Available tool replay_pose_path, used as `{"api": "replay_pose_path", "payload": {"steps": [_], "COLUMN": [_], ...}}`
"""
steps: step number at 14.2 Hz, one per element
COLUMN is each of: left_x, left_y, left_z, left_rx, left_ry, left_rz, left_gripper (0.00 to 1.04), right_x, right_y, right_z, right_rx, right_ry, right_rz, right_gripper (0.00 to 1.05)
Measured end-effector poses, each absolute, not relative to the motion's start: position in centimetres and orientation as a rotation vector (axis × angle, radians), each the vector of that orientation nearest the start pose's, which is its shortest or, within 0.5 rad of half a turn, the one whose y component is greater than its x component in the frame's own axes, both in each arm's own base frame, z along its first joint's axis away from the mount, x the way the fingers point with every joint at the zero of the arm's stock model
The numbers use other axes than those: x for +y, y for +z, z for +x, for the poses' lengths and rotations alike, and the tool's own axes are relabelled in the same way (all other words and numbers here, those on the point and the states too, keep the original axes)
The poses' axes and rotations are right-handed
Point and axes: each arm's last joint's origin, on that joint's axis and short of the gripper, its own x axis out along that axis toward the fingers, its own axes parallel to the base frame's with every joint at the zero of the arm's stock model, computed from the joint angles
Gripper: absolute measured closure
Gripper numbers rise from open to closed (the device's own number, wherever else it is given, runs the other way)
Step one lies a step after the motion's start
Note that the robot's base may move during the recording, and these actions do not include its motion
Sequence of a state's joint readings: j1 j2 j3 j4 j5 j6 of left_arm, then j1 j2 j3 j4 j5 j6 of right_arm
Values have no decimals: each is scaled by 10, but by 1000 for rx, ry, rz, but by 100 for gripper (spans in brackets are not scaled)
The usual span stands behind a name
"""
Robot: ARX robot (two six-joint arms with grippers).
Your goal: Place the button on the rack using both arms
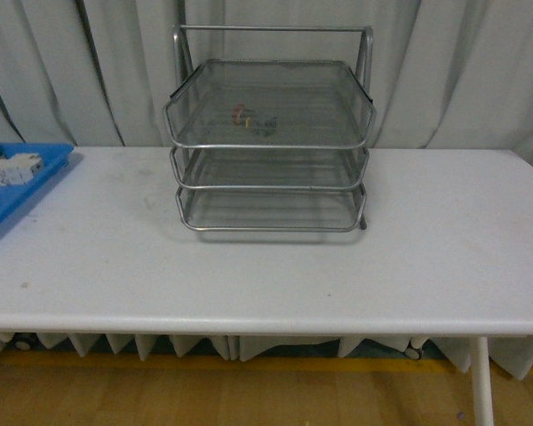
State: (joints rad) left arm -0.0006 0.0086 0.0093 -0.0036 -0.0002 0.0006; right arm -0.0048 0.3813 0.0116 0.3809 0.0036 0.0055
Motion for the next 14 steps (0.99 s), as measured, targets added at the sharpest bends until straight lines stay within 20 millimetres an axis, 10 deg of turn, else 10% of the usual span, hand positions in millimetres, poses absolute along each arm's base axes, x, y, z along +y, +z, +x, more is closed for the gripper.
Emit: {"api": "replay_pose_path", "payload": {"steps": [12,14], "left_x": [0,0], "left_y": [166,166], "left_z": [98,98], "left_rx": [2,3], "left_ry": [-1,0], "left_rz": [1,1], "left_gripper": [7,7], "right_x": [0,0], "right_y": [166,167], "right_z": [97,97], "right_rx": [6,-4], "right_ry": [-6,-5], "right_rz": [4,2], "right_gripper": [103,72]}}
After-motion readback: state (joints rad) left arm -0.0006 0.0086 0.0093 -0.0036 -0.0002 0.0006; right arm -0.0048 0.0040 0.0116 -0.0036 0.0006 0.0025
